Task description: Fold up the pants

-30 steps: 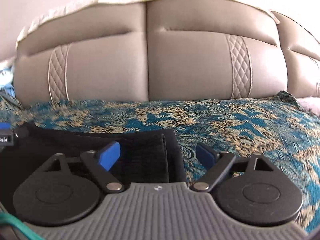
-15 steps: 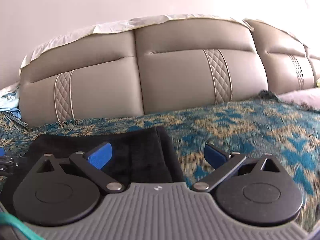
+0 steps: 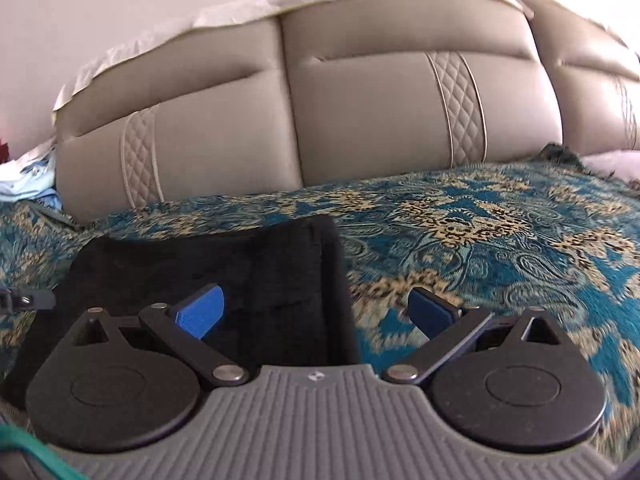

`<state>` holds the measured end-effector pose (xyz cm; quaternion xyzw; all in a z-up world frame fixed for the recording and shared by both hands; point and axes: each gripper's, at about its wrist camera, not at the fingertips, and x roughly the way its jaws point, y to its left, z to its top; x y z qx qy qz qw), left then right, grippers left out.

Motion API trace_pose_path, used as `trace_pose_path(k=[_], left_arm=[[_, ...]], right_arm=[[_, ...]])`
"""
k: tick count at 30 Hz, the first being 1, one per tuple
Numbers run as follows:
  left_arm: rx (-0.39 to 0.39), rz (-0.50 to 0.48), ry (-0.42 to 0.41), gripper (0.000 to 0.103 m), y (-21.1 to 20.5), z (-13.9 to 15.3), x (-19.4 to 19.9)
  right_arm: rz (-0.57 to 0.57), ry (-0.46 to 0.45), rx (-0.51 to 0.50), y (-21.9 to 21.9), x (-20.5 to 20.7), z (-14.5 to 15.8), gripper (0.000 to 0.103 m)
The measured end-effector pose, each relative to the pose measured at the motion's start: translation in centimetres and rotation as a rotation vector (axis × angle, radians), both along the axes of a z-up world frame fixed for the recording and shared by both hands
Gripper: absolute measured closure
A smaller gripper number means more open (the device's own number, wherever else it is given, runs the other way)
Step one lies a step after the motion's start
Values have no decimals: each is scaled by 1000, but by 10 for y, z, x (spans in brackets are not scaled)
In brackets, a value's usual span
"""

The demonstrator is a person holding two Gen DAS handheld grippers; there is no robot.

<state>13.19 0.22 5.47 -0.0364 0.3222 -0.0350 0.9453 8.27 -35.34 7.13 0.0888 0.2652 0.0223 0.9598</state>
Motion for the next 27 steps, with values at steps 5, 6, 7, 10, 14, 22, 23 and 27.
trace_pose_path(k=[5,6,7,10,14,22,23,27], left_arm=[[-57,41,46,2,22,-3,32],[-52,37,51,2,23,-5,36],[-44,31,58,2,22,-7,41],[-44,12,89,2,19,-15,53],[-112,-34,97,3,16,-22,62],[-124,-105,105,3,7,-24,75],[-112,-109,103,3,5,-24,76],[-82,-117,93,1,0,-27,76]], right_arm=[[70,37,4,-5,39,-6,0],[80,47,-9,-3,46,-8,0],[91,61,-24,-1,53,-11,0],[121,82,-36,5,66,-18,0],[142,98,20,2,77,-19,1],[167,113,28,6,84,-22,1],[168,113,29,7,84,-22,1],[175,113,27,7,85,-22,0]])
